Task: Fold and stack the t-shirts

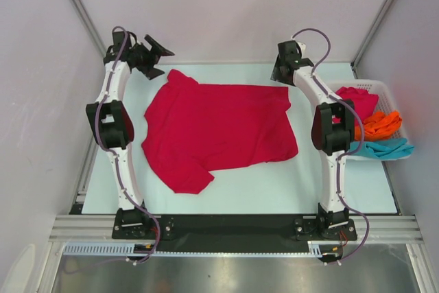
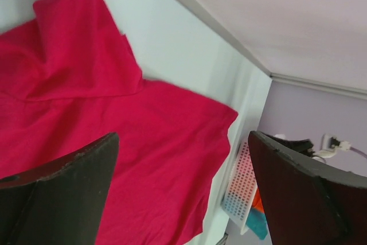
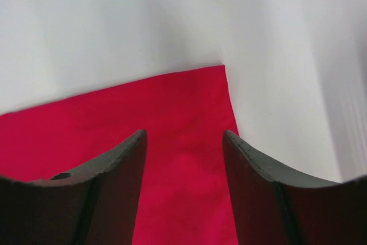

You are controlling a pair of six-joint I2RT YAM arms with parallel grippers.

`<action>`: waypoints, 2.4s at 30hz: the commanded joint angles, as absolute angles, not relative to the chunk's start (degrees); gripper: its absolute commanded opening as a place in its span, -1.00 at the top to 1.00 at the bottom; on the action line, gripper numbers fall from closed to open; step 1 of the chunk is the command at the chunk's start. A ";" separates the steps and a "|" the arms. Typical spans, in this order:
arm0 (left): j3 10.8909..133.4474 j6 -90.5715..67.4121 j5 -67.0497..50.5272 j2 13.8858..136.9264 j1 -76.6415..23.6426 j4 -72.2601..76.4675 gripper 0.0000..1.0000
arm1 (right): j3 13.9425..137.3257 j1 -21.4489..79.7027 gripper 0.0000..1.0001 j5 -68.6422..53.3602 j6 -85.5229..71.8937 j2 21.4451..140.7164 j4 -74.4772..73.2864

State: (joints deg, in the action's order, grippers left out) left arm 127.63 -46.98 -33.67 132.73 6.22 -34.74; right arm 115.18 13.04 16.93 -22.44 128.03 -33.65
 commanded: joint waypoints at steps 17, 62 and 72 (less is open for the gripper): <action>86.69 -27.07 -17.58 92.56 -16.25 -43.85 -0.99 | 64.97 19.59 -0.22 2.90 -31.37 88.78 -24.52; 35.77 -46.84 -13.27 62.75 -36.04 -23.12 -0.99 | 45.53 37.70 -0.20 6.76 -42.27 73.83 -27.69; 34.81 -46.76 -15.20 60.56 -36.04 -21.45 -0.99 | 45.35 39.20 -0.20 10.36 -43.68 77.33 -30.22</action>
State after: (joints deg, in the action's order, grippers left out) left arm 35.38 -46.09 -13.72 63.66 -35.53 -24.03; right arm 45.39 38.83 6.68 -42.39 75.24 -28.12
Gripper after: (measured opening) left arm 0.994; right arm 0.600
